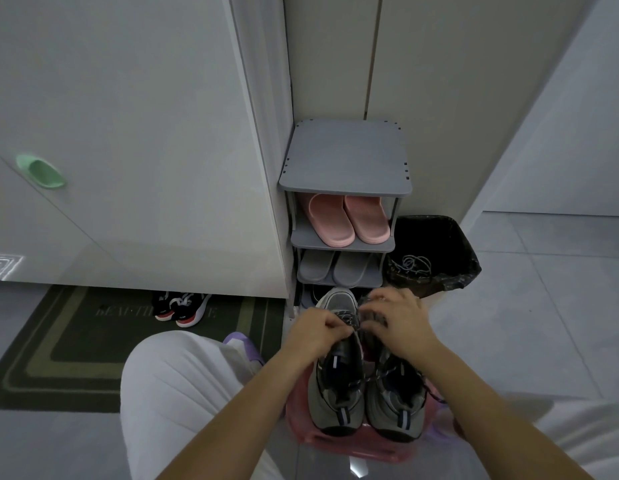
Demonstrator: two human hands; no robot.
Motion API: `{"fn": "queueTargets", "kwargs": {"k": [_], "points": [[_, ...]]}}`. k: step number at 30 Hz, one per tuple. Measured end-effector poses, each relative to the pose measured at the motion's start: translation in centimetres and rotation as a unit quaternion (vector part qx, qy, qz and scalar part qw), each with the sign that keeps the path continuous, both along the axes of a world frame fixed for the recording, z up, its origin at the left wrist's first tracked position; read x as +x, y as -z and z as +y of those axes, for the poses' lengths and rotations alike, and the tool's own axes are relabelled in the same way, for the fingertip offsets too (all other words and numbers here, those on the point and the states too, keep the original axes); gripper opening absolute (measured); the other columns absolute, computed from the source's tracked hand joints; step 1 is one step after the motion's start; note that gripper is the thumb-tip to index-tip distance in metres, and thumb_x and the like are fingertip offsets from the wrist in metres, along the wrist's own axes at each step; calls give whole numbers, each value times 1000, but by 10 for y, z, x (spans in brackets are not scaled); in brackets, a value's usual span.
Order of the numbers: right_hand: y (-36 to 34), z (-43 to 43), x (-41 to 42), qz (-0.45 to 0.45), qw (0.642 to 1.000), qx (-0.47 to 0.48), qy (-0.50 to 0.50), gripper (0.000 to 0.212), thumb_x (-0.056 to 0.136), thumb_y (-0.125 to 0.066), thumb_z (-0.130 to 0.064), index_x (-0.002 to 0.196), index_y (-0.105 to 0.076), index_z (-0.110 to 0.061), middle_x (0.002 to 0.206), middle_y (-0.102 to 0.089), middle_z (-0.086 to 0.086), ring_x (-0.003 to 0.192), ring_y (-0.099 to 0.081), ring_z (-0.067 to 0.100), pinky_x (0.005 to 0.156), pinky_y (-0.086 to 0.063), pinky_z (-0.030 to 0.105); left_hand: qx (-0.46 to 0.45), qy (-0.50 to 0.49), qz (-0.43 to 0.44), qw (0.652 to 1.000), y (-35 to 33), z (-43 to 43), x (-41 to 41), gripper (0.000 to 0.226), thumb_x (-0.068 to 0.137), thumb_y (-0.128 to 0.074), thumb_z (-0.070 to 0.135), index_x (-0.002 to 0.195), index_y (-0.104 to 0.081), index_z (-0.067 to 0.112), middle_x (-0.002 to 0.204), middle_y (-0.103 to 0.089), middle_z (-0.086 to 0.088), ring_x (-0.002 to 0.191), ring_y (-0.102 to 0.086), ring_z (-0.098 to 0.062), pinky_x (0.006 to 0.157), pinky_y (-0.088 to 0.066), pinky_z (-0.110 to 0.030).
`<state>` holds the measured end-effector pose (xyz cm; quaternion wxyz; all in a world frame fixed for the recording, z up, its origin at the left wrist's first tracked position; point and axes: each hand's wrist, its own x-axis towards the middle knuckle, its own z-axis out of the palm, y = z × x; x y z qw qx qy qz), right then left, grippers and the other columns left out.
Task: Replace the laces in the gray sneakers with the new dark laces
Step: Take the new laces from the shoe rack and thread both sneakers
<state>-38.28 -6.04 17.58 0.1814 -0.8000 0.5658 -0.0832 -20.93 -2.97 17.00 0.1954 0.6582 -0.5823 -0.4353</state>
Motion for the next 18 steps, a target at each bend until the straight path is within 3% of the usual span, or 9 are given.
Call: {"fn": "queueTargets", "kwargs": {"k": [2, 4, 6, 9, 11, 13, 14, 16, 18], "points": [[5, 9, 6, 45, 997, -55, -43, 23, 77, -64, -41, 100, -70, -40, 134, -49, -12, 125, -40, 22, 100, -17, 35, -10, 6, -10, 1000, 1, -4, -2, 23, 84, -68, 34, 89, -76, 14, 81, -70, -5, 67, -58, -10, 61, -43, -25], [10, 13, 7, 56, 991, -114, -51, 18, 64, -63, -41, 79, -72, -41, 128, -58, -5, 117, -44, 23, 97, -20, 37, -15, 10, -17, 1000, 4, -7, -4, 24, 82, -69, 37, 82, -76, 14, 70, -65, -4, 65, -56, -12, 61, -42, -29], [9, 11, 5, 47, 991, -120, -37, 15, 65, -58, -44, 69, -71, -38, 117, -65, -7, 110, -44, 17, 94, -23, 35, -13, 7, -17, 1000, 7, -9, -4, 27, 80, -70, 39, 78, -76, 13, 64, -59, -1, 63, -54, -15, 60, -40, -31], [7, 9, 2, -30, 996, -77, -21, 25, 77, -52, -44, 81, -74, -34, 92, -71, -14, 93, -60, 10, 84, -23, 25, 0, 3, -18, 1000, 9, -10, -6, 33, 80, -70, 42, 70, -72, 11, 63, -57, -5, 59, -51, -15, 57, -36, -28], [6, 5, -2, -84, 996, 0, -26, 20, 85, -60, -32, 99, -74, -26, 98, -72, -10, 93, -65, 10, 89, -35, 23, 6, 3, -14, 1000, 10, -10, -8, 32, 81, -69, 42, 60, -67, 18, 56, -53, 0, 54, -47, -11, 55, -34, -26], [9, 4, -5, -75, 996, 18, -38, 18, 88, -62, -26, 103, -73, -24, 103, -71, -8, 96, -64, 11, 83, -41, 18, -9, 6, -28, 1000, 10, -10, -10, 26, 80, -70, 42, 67, -72, 20, 54, -50, 8, 54, -47, -6, 57, -35, -25], [11, 3, -7, -66, 997, 8, -31, 18, 88, -61, -24, 102, -73, -23, 102, -71, -7, 95, -64, 12, 80, -41, 17, -26, 11, -50, 998, 12, -9, -11, 26, 79, -69, 45, 75, -75, 20, 61, -54, 10, 62, -51, -5, 62, -37, -25], [13, 1, -11, -52, 999, 1, 3, 16, 89, -59, -23, 99, -71, -20, 100, -70, -5, 93, -63, 14, 80, -43, 21, -35, 20, -110, 993, 16, -6, -15, 32, 75, -69, 54, 85, -75, 24, 93, -60, 7, 96, -55, -11, 75, -38, -26], [16, 1, -13, -38, 998, 32, 34, 15, 88, -60, -26, 97, -70, -20, 98, -70, -5, 93, -62, 14, 82, -44, 25, 7, 28, -158, 987, 19, -1, -19, 36, 74, -67, 57, 95, -71, 28, 128, -48, 3, 124, -37, -18, 93, -36, -32]]}}
